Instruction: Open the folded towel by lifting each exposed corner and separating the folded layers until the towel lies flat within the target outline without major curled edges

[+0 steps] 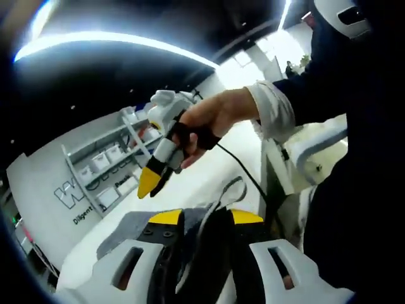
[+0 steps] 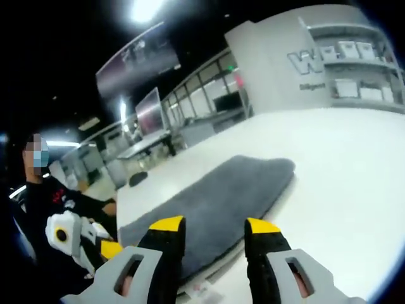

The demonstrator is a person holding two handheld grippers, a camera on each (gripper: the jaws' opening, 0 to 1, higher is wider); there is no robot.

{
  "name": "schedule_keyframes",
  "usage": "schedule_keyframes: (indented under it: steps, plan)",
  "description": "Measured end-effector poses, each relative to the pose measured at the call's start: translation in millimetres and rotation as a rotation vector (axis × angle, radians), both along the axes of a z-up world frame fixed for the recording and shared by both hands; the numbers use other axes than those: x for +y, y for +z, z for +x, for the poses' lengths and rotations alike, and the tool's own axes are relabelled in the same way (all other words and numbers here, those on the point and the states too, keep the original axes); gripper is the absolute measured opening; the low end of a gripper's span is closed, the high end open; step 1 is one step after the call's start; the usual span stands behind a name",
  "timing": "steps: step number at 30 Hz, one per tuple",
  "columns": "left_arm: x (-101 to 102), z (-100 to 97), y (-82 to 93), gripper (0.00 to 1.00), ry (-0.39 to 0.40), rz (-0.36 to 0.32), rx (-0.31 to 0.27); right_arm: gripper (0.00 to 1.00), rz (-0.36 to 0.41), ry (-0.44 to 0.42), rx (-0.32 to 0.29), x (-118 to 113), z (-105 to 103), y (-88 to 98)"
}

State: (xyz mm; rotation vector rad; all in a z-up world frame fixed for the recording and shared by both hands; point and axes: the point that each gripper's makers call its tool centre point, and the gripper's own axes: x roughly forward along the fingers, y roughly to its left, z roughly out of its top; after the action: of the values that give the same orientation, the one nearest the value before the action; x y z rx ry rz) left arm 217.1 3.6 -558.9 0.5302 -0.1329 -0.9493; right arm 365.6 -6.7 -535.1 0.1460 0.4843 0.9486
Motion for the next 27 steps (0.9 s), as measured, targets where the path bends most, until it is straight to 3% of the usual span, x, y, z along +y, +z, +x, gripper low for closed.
schedule_keyframes:
  steps: [1, 2, 9, 17, 23, 27]
  plan:
    - [2, 2.1, -1.7, 0.21, 0.018, -0.049, 0.070, 0.35, -0.004, -0.001, -0.001, 0, 2, 0.4]
    - [4, 4.0, -1.6, 0.20, 0.032, -0.067, 0.086, 0.36, -0.010, 0.003, -0.003, 0, 3, 0.9]
    - [2, 3.4, -4.3, 0.16, 0.037, -0.045, 0.053, 0.36, -0.049, -0.013, -0.002, -5, 18, 0.9]
    - [5, 5.4, -2.6, 0.06, 0.067, -0.088, 0.082, 0.36, -0.069, -0.029, 0.009, -8, 30, -3.7]
    - [7, 7.6, -5.5, 0.05, 0.082, -0.121, 0.137, 0.35, -0.140, -0.066, -0.011, -11, 50, -11.9]
    - [8, 7.9, -3.3, 0.05, 0.089, -0.133, 0.136, 0.35, -0.142, -0.064, -0.002, -8, 57, -12.4]
